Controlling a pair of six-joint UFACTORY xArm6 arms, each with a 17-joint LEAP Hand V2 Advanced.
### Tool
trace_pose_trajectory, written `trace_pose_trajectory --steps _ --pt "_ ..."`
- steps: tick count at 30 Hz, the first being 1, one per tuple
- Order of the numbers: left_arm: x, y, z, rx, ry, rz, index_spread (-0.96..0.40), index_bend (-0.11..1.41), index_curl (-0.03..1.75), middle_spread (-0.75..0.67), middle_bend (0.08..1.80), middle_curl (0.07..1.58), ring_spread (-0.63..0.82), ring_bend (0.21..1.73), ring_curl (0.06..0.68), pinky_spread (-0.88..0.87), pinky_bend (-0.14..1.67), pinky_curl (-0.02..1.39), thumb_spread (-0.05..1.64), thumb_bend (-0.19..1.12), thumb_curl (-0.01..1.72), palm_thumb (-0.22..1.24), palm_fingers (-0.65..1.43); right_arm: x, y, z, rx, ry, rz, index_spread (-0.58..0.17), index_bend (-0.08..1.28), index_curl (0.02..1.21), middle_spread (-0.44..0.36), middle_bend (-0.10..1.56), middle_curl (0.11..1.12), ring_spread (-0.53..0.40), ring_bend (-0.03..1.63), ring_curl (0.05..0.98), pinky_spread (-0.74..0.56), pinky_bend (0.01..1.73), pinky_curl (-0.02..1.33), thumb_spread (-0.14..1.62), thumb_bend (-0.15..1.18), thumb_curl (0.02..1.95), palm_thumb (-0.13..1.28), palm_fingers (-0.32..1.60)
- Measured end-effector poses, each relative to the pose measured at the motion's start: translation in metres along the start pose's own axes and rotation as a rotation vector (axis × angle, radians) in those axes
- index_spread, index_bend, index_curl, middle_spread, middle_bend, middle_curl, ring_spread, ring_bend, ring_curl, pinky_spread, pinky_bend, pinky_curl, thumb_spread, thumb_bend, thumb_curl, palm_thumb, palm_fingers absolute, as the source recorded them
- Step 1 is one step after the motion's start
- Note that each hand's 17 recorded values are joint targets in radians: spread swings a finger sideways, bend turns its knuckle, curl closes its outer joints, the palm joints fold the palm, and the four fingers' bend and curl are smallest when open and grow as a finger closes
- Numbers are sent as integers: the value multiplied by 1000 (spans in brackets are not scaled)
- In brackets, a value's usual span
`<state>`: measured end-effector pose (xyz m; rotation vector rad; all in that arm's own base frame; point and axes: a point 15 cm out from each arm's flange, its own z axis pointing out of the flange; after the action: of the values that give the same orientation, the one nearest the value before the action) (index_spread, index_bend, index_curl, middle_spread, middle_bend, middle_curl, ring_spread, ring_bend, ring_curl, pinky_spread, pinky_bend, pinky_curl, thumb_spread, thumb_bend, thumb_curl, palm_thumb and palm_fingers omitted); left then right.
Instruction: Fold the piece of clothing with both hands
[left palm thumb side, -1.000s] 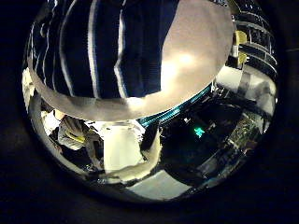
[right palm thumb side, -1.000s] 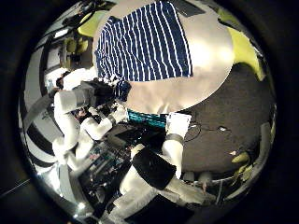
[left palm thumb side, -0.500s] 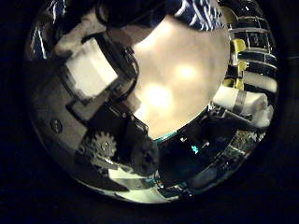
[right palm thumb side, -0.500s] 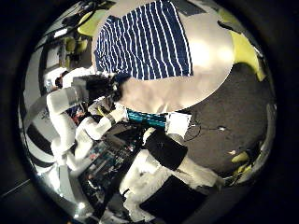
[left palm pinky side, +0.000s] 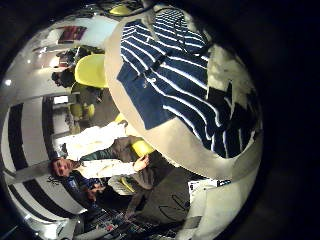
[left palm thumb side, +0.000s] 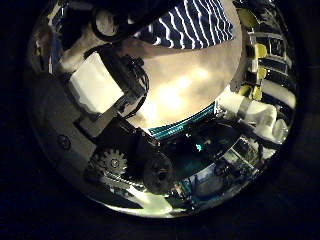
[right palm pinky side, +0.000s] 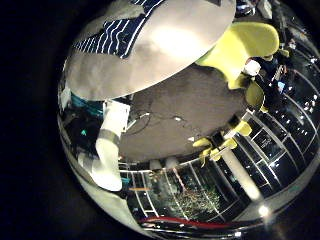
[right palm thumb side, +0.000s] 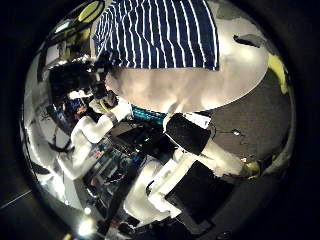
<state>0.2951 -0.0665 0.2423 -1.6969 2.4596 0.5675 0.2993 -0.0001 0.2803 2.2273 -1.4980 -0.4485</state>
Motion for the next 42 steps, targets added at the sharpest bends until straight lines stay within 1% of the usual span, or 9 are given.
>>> trace_pose_trajectory --steps 7,14,27,34,37,39,40,41,42 --pt "-3 -5 -4 -35 2 -1 -602 427 1042 -553 965 1103 -459 1421 518 -674 1061 600 1213 0 459 871 801 -12 -19 37 12 25 -19 -301 184 317 -178 580 513 -293 1034 413 -97 762 205 1105 -22 313 550 372" --pt "0 -10 -10 -27 17 -2 -625 385 1186 -575 963 1144 -456 1440 523 -673 1080 617 1221 -12 466 871 780 -36 -36 80 -12 80 -33 -281 195 352 -163 567 527 -282 995 423 -87 758 191 1068 -24 318 542 296" --pt "-2 -4 -14 -32 24 -11 -625 306 1363 -600 949 1189 -457 1442 521 -671 1080 631 1226 -11 474 863 777 -22 -58 93 -47 173 14 -282 197 401 -182 591 564 -292 961 442 -129 779 174 1040 -17 333 580 348" --pt "-2 -2 -17 -33 27 -9 -610 265 1428 -608 931 1201 -457 1438 519 -675 1062 635 1226 -11 477 862 785 -17 -67 92 -87 193 26 -306 166 388 -229 623 606 -324 1072 493 -314 979 226 1022 -7 365 685 518" --pt "-3 -1 -17 -30 29 -9 -601 245 1452 -612 924 1205 -457 1434 518 -677 1056 637 1226 -11 478 861 788 -18 -70 93 -92 198 25 -368 212 417 -273 711 672 -335 1154 536 -384 1131 289 1015 -11 385 746 730" --pt "-3 0 -19 -24 30 -7 -595 232 1465 -614 923 1210 -457 1433 517 -679 1047 637 1226 -11 479 861 789 -18 -70 93 -91 203 26 -417 315 461 -294 766 713 -335 1175 552 -385 1189 318 1017 -14 390 765 899" --pt "-4 -1 -20 -20 30 -4 -592 228 1472 -615 913 1210 -458 1434 518 -680 1046 638 1229 -11 478 859 787 -16 -71 92 -91 212 26 -424 324 470 -298 772 723 -335 1179 558 -382 1200 329 1017 -16 391 767 896" --pt "-4 -1 -21 -19 28 -1 -591 225 1475 -616 911 1212 -458 1434 518 -681 1045 638 1230 -11 478 859 787 -14 -71 91 -88 222 25 -447 453 524 -304 828 753 -328 1180 569 -366 1223 345 1018 -13 395 778 1050" --pt "-5 -1 -21 -17 28 2 -588 220 1481 -617 906 1213 -458 1433 518 -682 1043 639 1231 -11 477 858 789 -12 -73 89 -82 231 24 -461 522 553 -311 853 773 -326 1176 576 -357 1235 358 1023 -14 396 786 1075"
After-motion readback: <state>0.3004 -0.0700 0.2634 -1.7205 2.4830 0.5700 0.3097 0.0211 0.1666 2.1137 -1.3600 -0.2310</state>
